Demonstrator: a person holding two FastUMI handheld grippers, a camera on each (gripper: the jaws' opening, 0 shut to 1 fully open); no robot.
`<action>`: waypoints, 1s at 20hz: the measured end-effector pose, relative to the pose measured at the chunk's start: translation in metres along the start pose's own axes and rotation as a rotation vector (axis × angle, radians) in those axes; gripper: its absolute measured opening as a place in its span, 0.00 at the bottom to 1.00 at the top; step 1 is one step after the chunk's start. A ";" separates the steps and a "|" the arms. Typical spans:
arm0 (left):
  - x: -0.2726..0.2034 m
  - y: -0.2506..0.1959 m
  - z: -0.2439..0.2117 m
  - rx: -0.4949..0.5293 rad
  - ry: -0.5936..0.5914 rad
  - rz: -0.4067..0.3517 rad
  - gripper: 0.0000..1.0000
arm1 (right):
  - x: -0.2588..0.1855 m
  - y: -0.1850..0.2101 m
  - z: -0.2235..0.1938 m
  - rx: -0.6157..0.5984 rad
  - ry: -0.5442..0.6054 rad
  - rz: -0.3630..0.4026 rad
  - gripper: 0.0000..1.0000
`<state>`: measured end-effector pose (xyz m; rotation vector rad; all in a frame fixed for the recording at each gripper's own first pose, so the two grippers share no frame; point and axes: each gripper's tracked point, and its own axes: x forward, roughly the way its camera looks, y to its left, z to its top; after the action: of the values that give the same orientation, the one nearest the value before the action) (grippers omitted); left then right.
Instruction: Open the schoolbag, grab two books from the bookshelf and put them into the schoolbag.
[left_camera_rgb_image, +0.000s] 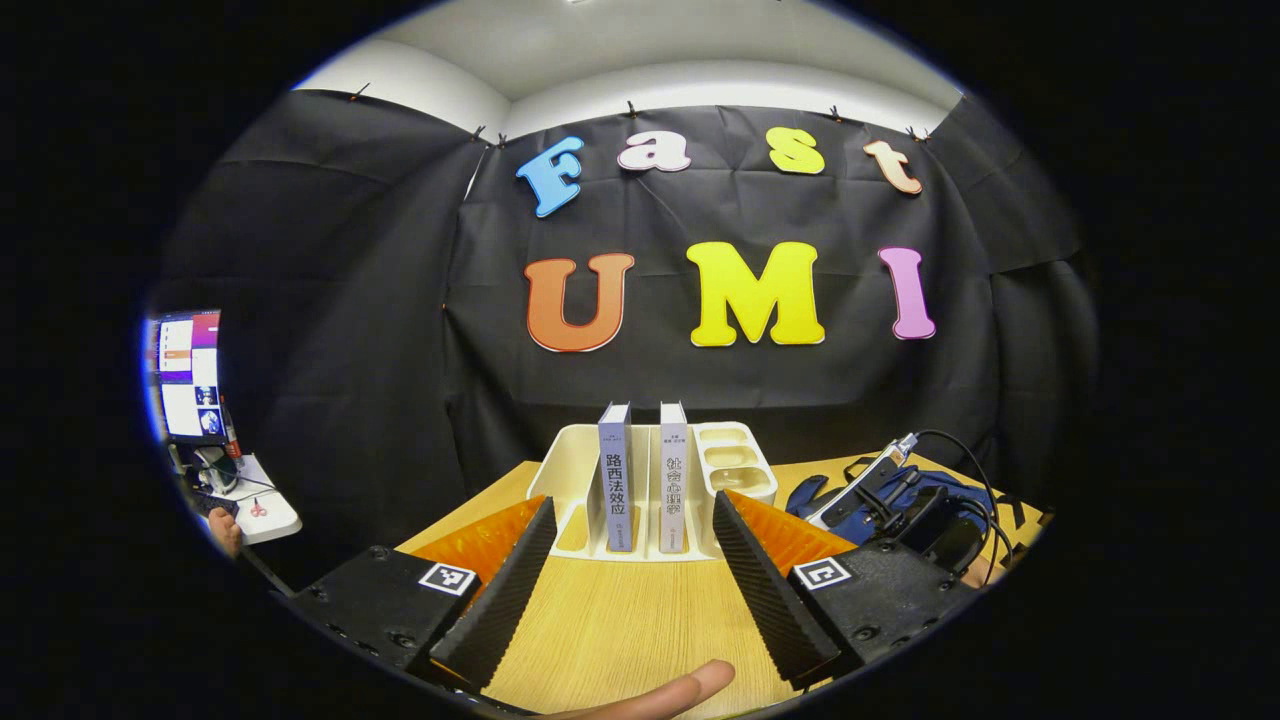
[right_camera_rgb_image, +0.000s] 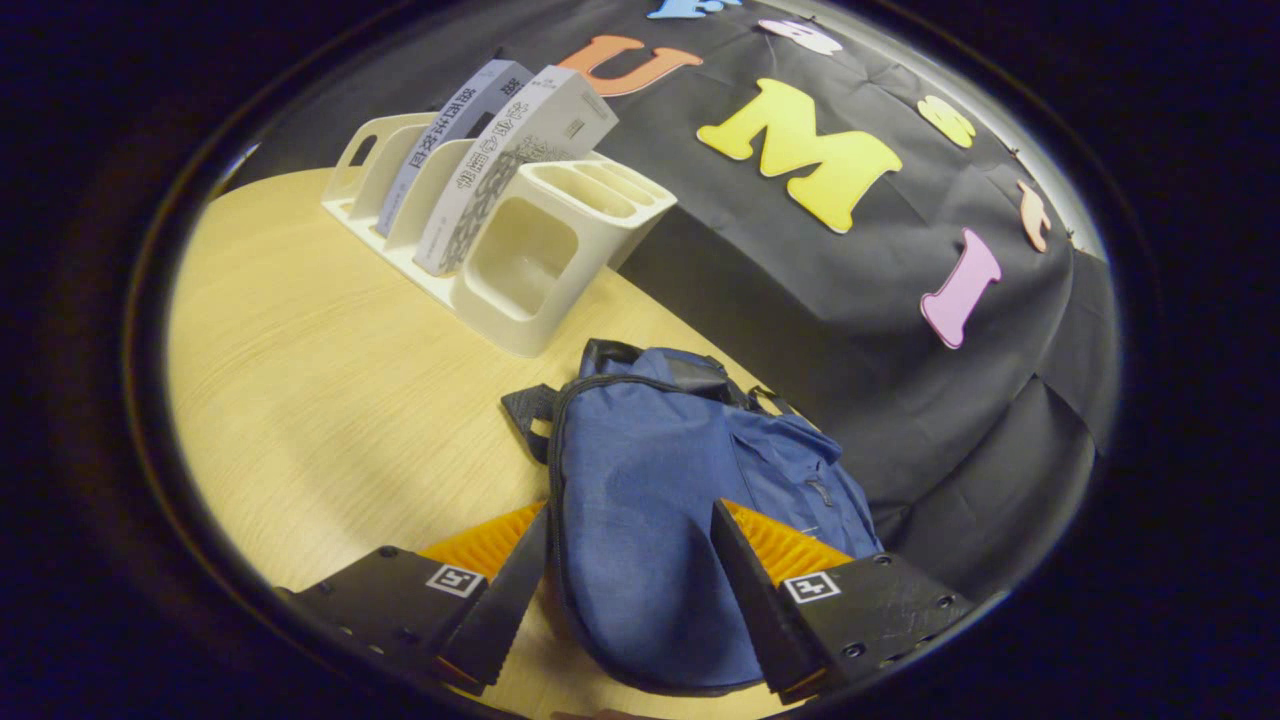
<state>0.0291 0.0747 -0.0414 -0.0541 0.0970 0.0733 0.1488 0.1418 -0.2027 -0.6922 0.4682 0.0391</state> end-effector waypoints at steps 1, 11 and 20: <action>0.001 0.000 -0.001 0.003 0.002 0.004 0.99 | -0.003 -0.005 0.005 -0.008 -0.012 -0.019 0.93; 0.001 -0.006 -0.001 0.005 -0.003 -0.023 0.99 | 0.018 -0.006 0.012 0.033 0.030 0.003 0.54; 0.011 0.020 -0.009 -0.017 0.027 0.033 0.99 | 0.016 -0.019 0.026 0.150 -0.021 0.128 0.08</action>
<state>0.0373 0.0948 -0.0528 -0.0704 0.1243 0.1061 0.1770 0.1413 -0.1810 -0.5133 0.4893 0.1306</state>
